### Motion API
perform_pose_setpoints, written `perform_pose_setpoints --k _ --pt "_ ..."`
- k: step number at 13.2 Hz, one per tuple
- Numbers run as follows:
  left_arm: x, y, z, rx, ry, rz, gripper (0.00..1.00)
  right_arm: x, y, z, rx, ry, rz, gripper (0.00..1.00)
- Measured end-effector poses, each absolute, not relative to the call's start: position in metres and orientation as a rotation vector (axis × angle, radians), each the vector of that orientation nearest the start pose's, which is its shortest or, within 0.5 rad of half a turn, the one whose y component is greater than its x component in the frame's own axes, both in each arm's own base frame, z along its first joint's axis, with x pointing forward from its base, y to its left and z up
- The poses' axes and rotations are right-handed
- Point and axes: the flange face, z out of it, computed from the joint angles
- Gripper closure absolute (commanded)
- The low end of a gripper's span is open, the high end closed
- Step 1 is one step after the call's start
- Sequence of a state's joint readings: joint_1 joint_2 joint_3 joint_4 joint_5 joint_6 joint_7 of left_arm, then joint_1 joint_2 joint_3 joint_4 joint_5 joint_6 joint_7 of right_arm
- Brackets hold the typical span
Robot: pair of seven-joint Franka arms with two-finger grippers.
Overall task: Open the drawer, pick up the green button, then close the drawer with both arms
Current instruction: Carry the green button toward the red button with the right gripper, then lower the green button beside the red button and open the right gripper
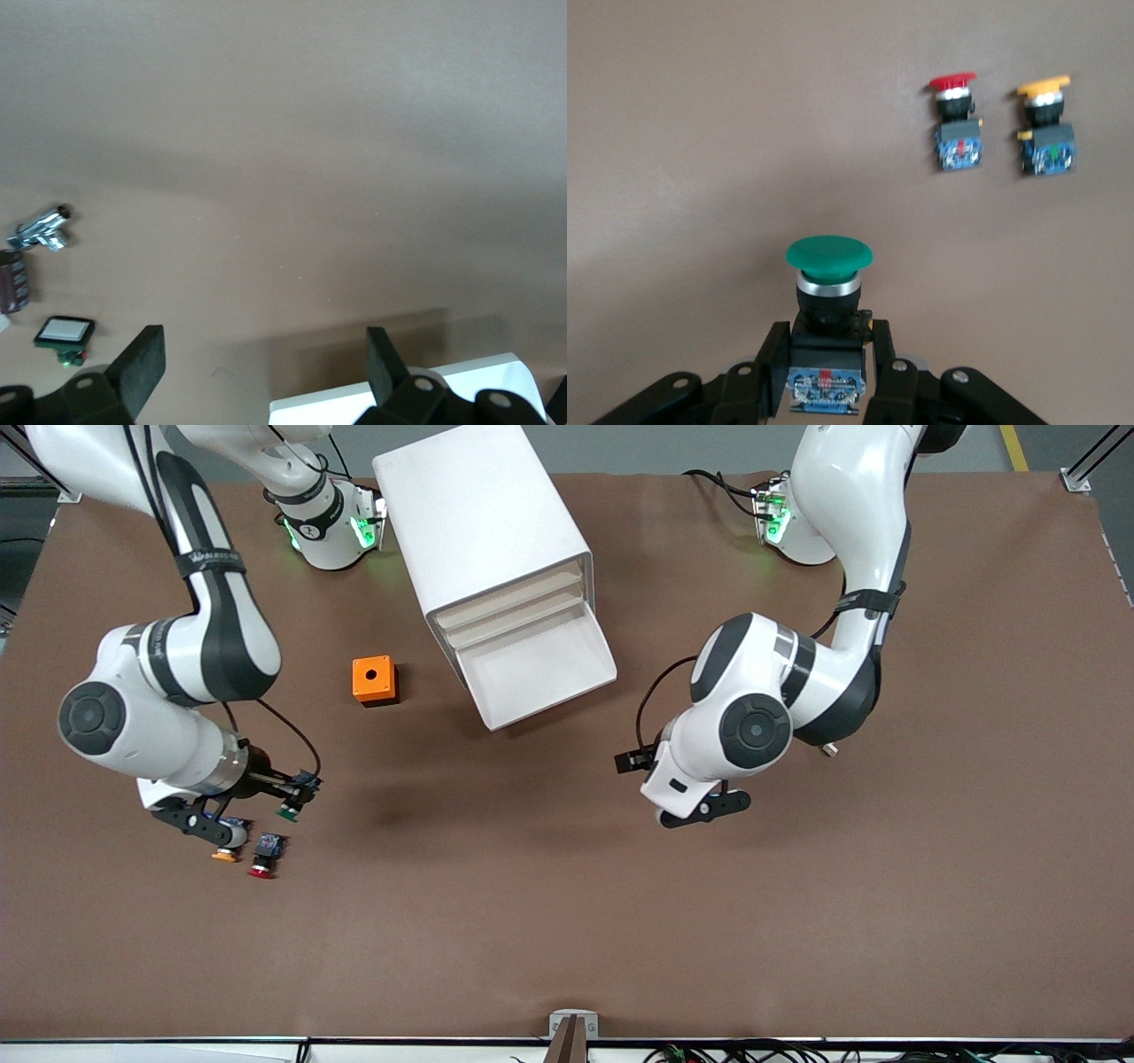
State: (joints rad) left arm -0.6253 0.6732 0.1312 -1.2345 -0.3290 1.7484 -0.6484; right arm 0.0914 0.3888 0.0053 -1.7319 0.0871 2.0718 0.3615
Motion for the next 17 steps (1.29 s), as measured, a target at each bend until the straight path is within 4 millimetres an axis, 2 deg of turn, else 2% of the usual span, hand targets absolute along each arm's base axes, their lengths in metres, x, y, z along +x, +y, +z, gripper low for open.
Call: perform_pose_setpoints --k 3,6,8,11,12,13,14,16,17 --pt "0.611 -0.4 0.349 -3.23 -0.333 0.37 0.01 0.67 0.064 0.319 -3.055 0.319 0.097 0.97" --pt "0.602 -0.417 0.332 -3.227 -0.256 0.38 0.0 0.693 0.064 0.28 -3.064 0.197 0.098 0.97" --pt "0.593 -0.423 0.321 -3.222 -0.153 0.403 0.0 0.704 0.057 0.26 -3.066 0.143 0.06 0.97" --pt "0.59 -0.424 0.317 -3.223 -0.095 0.409 0.0 0.709 0.042 0.244 -3.068 0.113 0.047 0.95" --pt "0.59 -0.424 0.317 -3.223 -0.092 0.407 0.0 0.71 0.036 0.24 -3.068 0.103 0.034 0.91" --pt "0.59 -0.424 0.316 -3.225 -0.093 0.402 0.0 0.712 0.032 0.235 -3.069 0.098 0.017 0.84" --pt "0.59 -0.425 0.314 -3.226 -0.094 0.398 0.0 0.712 0.029 0.228 -3.069 0.098 0.013 0.71" --pt "0.589 -0.425 0.306 -3.219 -0.096 0.407 0.0 0.711 0.027 0.215 -3.07 0.103 0.029 0.25" --pt "0.588 -0.426 0.302 -3.215 -0.094 0.413 0.0 0.711 0.027 0.211 -3.07 0.104 0.031 0.12"
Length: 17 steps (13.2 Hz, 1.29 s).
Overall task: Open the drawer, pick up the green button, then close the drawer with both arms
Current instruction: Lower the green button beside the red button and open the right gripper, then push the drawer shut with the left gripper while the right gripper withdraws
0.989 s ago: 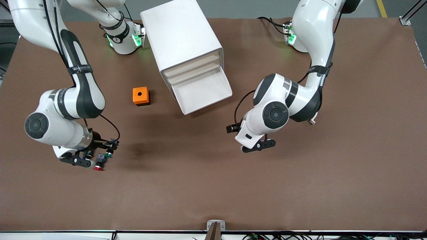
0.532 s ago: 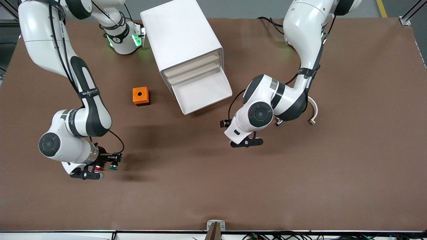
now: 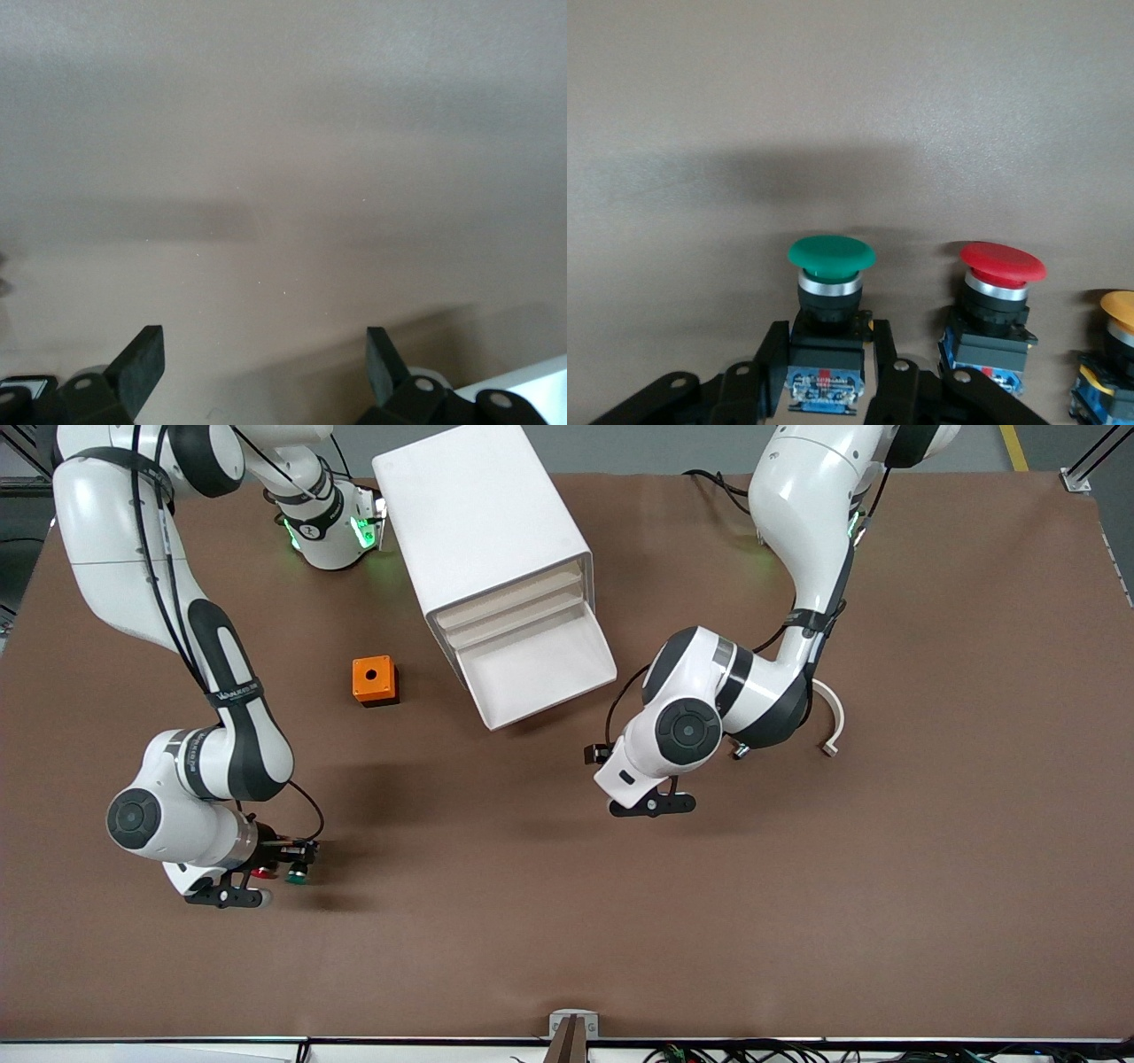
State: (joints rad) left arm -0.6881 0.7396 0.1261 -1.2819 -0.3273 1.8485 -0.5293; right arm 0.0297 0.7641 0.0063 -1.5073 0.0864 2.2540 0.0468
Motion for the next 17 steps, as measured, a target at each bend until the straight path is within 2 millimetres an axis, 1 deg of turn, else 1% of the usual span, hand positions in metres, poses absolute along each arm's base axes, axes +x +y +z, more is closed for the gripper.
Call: perform_pose_setpoints --k 1,4,6,7,9,12,14,17 --pt "0.586 -0.428 0.299 -3.212 -0.086 0.417 0.0 0.711 0.027 0.21 -3.07 0.104 0.032 0.01" --pt "0.576 -0.442 0.295 -3.207 -0.049 0.421 0.0 0.714 0.027 0.216 -3.069 0.105 0.01 0.0" --pt "0.572 -0.447 0.291 -3.202 -0.036 0.426 0.0 0.721 0.02 0.228 -3.067 0.119 -0.03 0.0" --pt "0.572 -0.447 0.287 -3.201 -0.033 0.426 0.0 0.725 0.013 0.239 -3.065 0.133 -0.059 0.0" --pt "0.572 -0.447 0.277 -3.203 0.047 0.426 0.0 0.728 0.002 0.273 -3.062 0.14 -0.103 0.0" --pt "0.572 -0.447 0.267 -3.198 0.085 0.434 0.0 0.722 -0.001 0.338 -3.061 0.079 -0.129 0.0" --pt "0.568 -0.449 0.257 -3.186 0.089 0.449 0.0 0.712 -0.001 0.382 -3.061 0.048 -0.127 0.0" --pt "0.551 -0.463 0.242 -3.161 0.076 0.483 0.0 0.696 -0.01 0.441 -3.066 0.042 -0.14 0.0"
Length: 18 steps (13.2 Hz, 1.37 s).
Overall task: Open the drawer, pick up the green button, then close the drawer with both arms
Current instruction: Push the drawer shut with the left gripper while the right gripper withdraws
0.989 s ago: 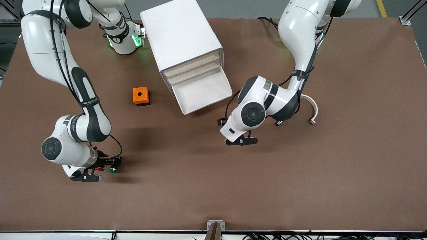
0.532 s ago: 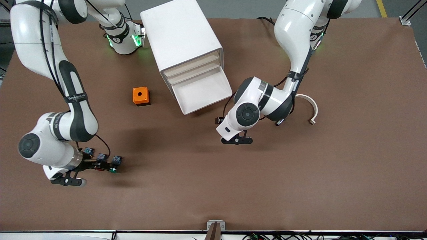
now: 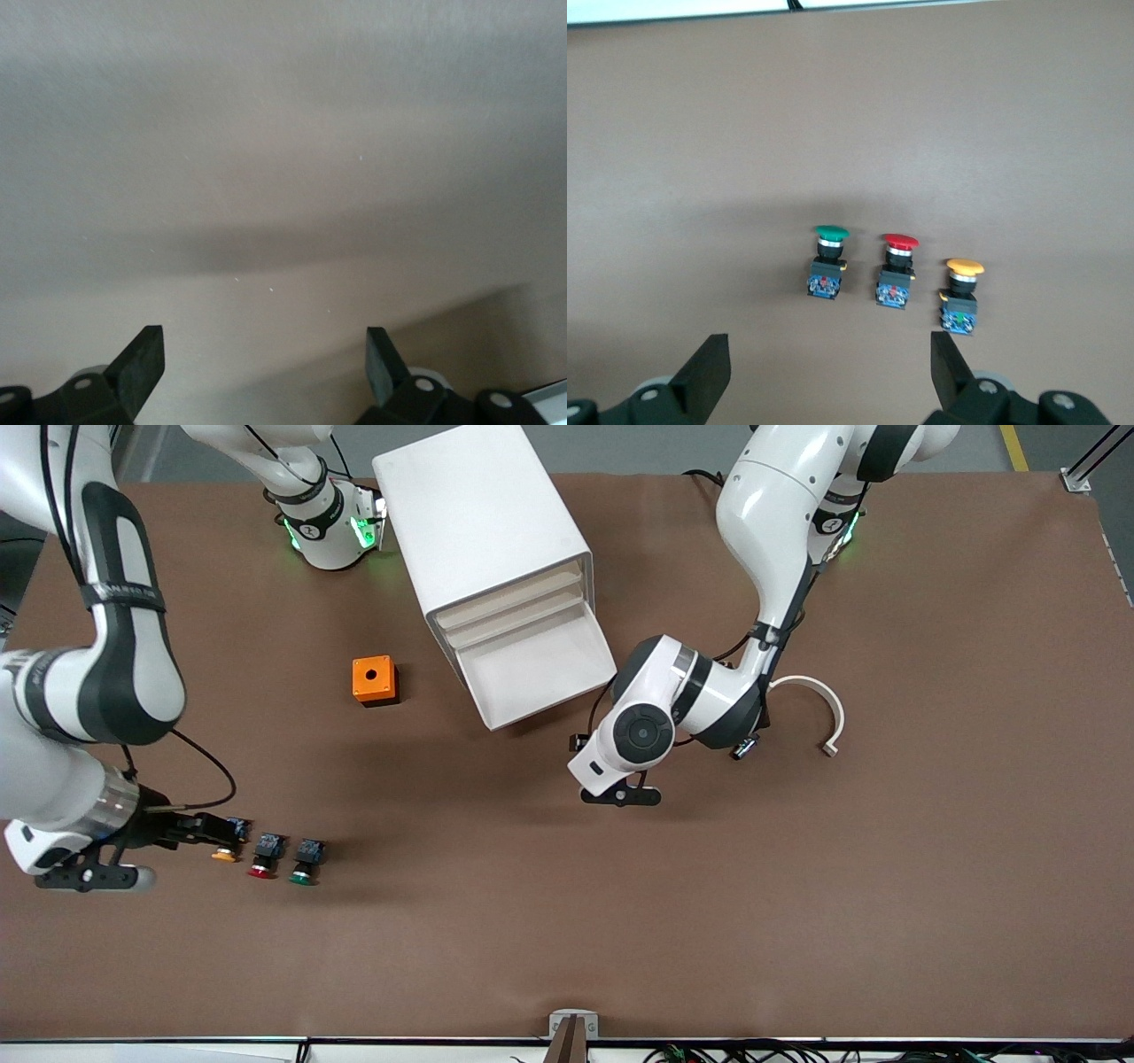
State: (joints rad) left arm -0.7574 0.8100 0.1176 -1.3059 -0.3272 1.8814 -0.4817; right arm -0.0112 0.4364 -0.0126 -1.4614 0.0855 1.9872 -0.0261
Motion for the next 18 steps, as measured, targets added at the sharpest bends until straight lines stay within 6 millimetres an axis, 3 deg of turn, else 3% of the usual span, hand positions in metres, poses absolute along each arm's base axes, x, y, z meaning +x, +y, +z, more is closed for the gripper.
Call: perform_pose_setpoints --k 4,10,13,18 --pt "0.519 -0.492 0.228 -3.145 0.058 0.566 0.0 0.658 -0.027 0.511 -3.069 0.079 -0.19 0.0" --pt "0.485 -0.524 0.224 -3.129 -0.185 0.678 0.0 0.579 -0.024 0.598 -3.046 0.237 -0.116 0.0" --pt "0.458 -0.545 0.221 -3.111 -0.241 0.746 0.0 0.56 -0.027 0.615 -3.043 0.254 -0.089 0.0" --pt "0.416 -0.568 0.208 -3.076 -0.25 0.87 0.0 0.552 -0.04 0.603 -3.048 0.291 0.009 0.0"
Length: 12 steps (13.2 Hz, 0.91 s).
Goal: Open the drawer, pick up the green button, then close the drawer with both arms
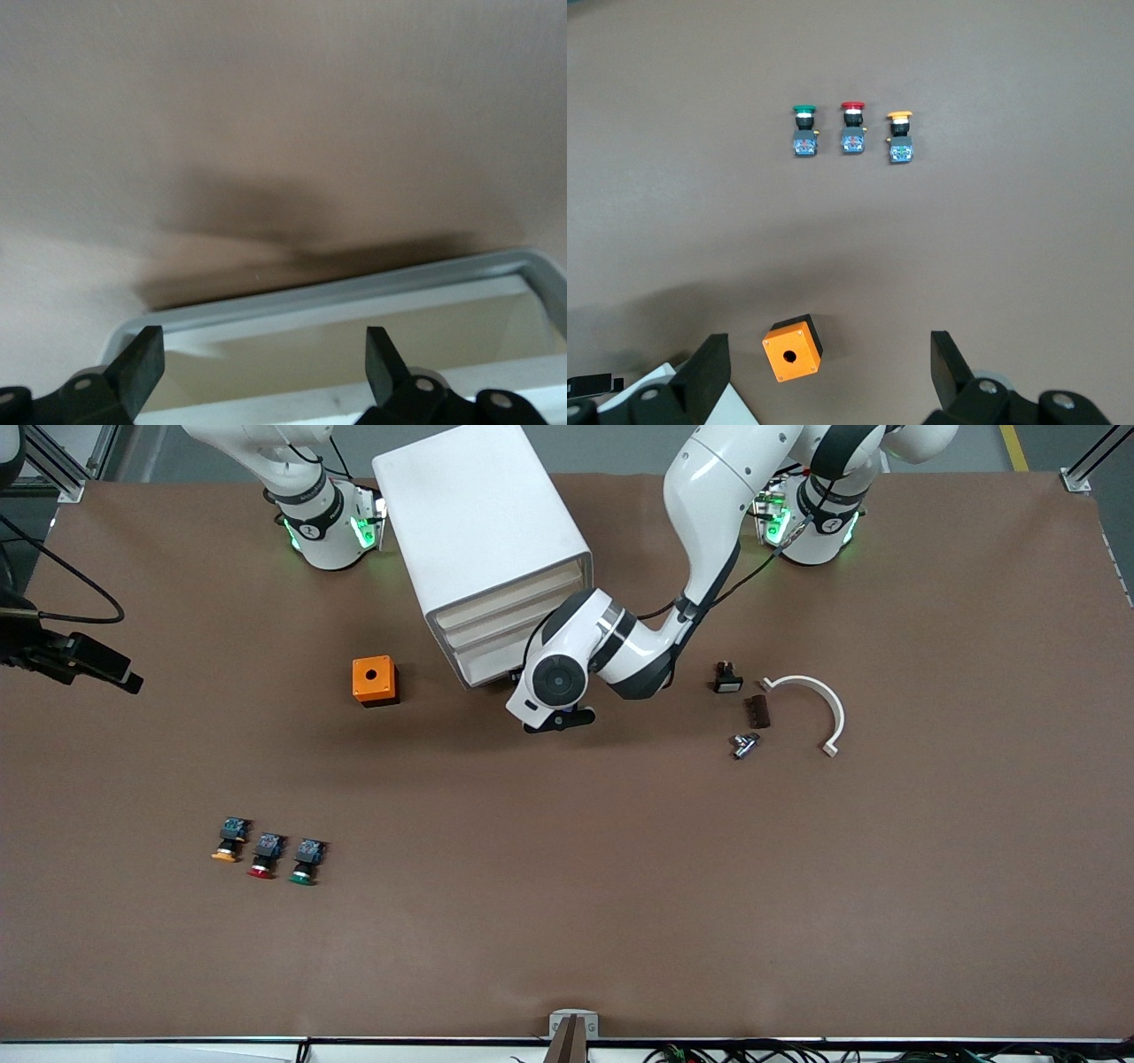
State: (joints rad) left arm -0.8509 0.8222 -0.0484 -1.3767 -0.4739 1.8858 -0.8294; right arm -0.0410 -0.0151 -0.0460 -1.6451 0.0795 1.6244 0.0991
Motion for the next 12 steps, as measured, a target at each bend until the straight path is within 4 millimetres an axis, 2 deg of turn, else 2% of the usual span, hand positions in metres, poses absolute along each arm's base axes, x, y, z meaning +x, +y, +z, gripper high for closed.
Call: perform_pose_setpoints --k 3,8,10,12 --pt "0.391 -0.582 0.204 -3.045 -0.27 0.896 0.0 0.551 -0.036 0.603 -3.05 0.279 0.02 0.0" --pt "0.39 -0.583 0.204 -3.039 -0.297 0.893 0.0 0.552 -0.038 0.61 -3.072 0.208 -0.01 0.0" --pt "0.407 -0.575 0.211 -3.059 -0.339 0.876 0.0 0.552 -0.039 0.613 -3.106 0.201 -0.022 0.0" --pt "0.454 -0.547 0.227 -3.099 -0.452 0.838 0.0 0.554 -0.035 0.618 -3.132 0.181 -0.045 0.0"
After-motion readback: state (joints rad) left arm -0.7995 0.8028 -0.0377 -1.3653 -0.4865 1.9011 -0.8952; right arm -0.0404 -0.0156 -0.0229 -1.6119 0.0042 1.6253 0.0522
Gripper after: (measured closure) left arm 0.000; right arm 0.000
